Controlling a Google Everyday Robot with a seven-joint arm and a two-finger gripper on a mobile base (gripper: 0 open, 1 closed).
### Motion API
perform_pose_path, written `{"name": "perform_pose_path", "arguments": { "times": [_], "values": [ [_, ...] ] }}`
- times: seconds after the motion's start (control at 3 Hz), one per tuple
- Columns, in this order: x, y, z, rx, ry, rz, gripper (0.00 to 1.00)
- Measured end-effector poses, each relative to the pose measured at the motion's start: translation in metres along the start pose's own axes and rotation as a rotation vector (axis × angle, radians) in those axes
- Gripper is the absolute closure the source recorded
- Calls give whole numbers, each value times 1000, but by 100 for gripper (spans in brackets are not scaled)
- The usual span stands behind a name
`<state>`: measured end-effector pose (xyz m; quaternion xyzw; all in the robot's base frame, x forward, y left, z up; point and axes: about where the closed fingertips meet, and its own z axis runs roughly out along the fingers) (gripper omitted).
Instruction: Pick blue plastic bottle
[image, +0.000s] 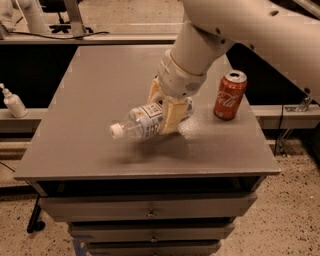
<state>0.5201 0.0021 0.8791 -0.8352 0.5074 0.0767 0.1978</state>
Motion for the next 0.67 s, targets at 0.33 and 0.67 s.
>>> {"name": "perform_pose_path", "arguments": {
  "times": [0.33,0.67],
  "values": [
    [-20,-16,-27,24,-86,72,100],
    [-25,-20,-33,36,-100,78,100]
  ]
}}
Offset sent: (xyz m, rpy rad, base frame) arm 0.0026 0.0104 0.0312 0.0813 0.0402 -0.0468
